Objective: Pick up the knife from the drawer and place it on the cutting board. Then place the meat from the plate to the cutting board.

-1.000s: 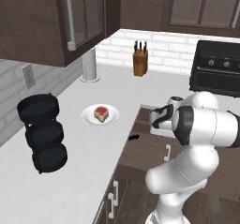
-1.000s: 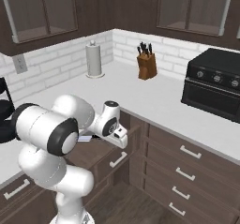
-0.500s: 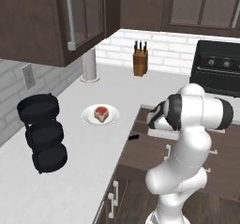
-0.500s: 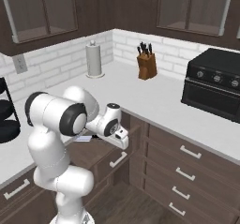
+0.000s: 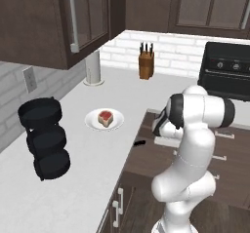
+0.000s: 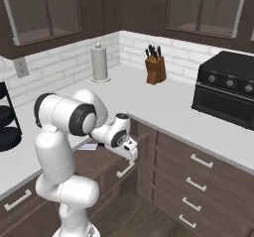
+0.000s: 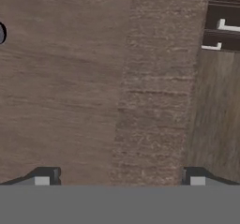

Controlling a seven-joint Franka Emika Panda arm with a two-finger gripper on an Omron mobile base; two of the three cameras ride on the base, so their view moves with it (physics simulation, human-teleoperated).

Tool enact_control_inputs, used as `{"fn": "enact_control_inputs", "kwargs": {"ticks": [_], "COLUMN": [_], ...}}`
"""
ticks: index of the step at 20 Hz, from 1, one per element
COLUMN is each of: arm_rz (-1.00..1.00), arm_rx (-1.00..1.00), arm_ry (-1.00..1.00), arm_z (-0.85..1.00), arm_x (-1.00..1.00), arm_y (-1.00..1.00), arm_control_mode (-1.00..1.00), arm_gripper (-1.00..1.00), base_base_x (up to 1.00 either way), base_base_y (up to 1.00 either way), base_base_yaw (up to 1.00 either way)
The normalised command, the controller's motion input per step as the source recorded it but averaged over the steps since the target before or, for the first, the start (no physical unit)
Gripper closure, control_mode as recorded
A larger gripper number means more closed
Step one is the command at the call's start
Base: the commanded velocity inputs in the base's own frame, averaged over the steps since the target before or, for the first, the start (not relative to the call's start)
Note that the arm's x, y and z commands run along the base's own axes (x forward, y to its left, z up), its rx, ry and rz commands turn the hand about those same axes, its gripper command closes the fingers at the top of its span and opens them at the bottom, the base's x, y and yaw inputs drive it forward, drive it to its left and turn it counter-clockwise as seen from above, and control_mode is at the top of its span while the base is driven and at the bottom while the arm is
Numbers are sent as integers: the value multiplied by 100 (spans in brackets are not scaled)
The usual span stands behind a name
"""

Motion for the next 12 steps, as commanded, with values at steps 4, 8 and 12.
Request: {"fn": "enact_control_inputs", "kwargs": {"ticks": [4, 8, 12], "arm_rz": [0, 0, 0], "arm_rx": [0, 0, 0], "arm_ry": [0, 0, 0], "arm_z": [-4, 0, 0], "arm_x": [-48, -88, -79], "arm_y": [-41, -65, -66], "arm_control_mode": [-100, -100, -100], "arm_gripper": [-100, -100, -100], "base_base_x": [0, 0, 0], "base_base_y": [0, 0, 0], "base_base_yaw": [0, 0, 0]}}
